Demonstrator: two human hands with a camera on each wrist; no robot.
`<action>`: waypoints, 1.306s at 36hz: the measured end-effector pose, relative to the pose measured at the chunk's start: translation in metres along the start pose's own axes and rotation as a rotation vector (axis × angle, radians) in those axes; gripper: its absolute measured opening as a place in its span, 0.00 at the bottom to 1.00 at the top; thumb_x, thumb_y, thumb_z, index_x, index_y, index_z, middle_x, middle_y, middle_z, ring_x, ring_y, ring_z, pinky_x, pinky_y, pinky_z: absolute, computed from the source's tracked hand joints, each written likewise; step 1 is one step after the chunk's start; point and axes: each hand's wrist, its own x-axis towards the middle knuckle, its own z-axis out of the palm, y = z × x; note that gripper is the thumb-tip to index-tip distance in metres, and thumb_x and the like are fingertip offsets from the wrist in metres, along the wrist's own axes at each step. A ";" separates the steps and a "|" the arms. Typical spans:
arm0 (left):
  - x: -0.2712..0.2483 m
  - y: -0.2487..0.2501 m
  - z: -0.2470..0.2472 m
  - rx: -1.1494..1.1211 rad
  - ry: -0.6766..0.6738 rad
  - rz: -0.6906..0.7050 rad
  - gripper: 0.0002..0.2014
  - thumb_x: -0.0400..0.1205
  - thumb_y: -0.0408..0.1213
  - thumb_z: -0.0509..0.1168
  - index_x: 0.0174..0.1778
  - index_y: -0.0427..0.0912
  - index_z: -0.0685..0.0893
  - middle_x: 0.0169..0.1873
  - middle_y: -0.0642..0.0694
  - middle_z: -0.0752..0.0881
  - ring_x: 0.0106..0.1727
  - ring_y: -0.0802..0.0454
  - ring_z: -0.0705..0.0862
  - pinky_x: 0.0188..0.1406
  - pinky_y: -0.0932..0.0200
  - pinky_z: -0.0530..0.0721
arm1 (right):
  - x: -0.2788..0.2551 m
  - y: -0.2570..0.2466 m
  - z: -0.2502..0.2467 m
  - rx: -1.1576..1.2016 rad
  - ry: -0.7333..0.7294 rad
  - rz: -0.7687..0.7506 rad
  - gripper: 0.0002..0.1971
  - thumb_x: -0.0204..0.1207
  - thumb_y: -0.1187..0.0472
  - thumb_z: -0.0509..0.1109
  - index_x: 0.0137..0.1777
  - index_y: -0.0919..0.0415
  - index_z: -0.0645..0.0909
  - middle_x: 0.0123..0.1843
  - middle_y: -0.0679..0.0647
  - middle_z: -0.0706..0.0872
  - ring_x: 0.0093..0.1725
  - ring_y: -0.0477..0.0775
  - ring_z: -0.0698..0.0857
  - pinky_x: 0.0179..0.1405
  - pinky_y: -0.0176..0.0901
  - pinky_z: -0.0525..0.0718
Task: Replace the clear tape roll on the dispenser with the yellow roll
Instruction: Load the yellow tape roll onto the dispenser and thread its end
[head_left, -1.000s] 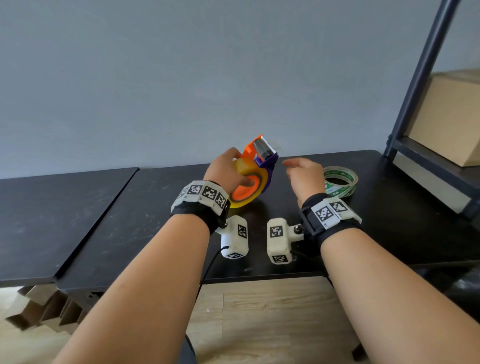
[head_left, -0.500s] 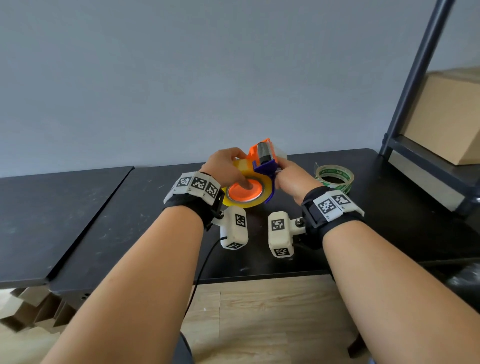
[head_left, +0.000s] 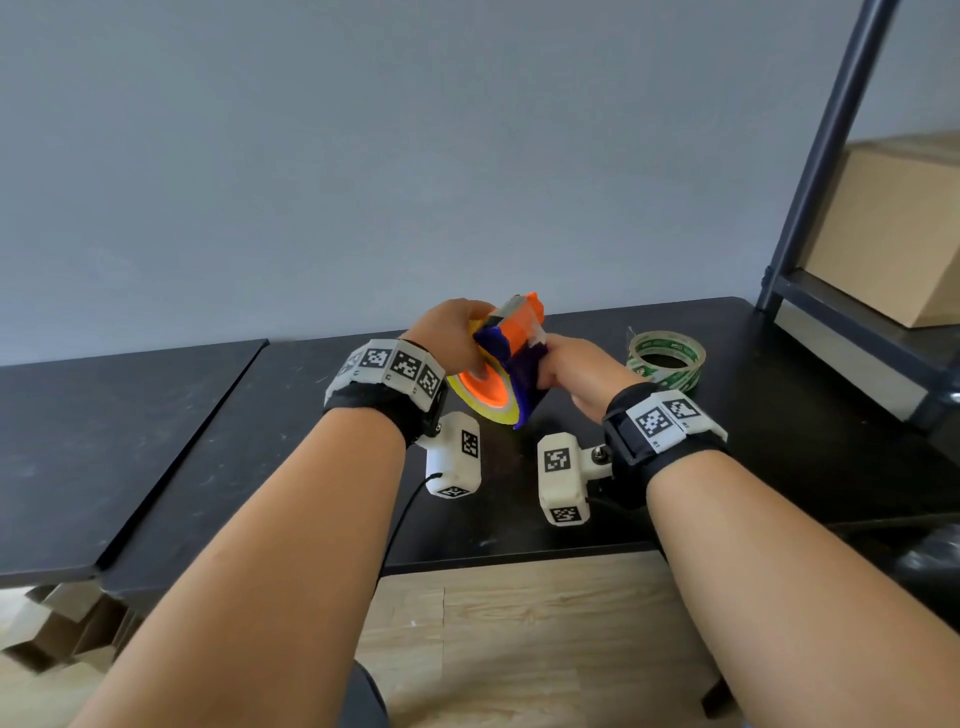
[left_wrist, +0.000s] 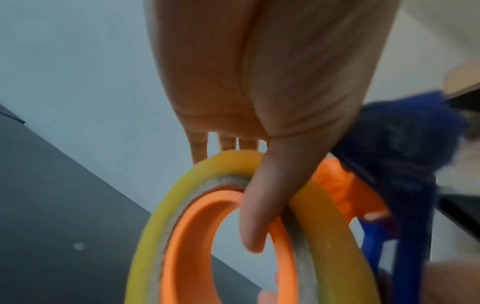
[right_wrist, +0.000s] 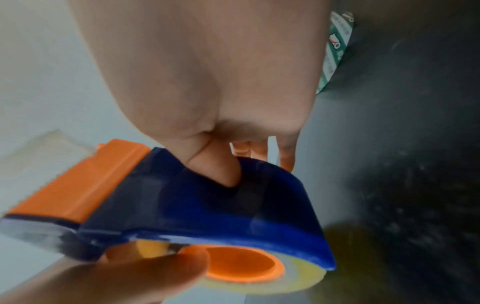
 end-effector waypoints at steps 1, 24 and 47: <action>0.000 -0.001 0.001 -0.010 0.018 0.008 0.19 0.68 0.25 0.74 0.53 0.43 0.85 0.51 0.42 0.87 0.55 0.44 0.84 0.51 0.57 0.79 | 0.001 0.002 0.002 0.049 0.004 -0.002 0.18 0.66 0.83 0.58 0.33 0.58 0.75 0.39 0.54 0.80 0.49 0.58 0.76 0.50 0.46 0.73; -0.007 0.009 -0.019 -0.292 0.366 0.095 0.17 0.73 0.39 0.73 0.58 0.54 0.87 0.62 0.50 0.80 0.60 0.57 0.77 0.52 0.62 0.72 | -0.006 -0.002 0.012 0.225 0.128 0.010 0.15 0.74 0.75 0.61 0.32 0.55 0.72 0.34 0.49 0.73 0.32 0.44 0.71 0.34 0.37 0.72; 0.002 0.002 -0.027 -0.401 0.611 -0.082 0.11 0.78 0.41 0.69 0.41 0.38 0.92 0.36 0.45 0.87 0.39 0.51 0.82 0.38 0.60 0.76 | -0.008 0.001 0.021 0.301 0.063 -0.072 0.18 0.77 0.47 0.71 0.51 0.64 0.85 0.49 0.59 0.91 0.46 0.57 0.86 0.50 0.45 0.82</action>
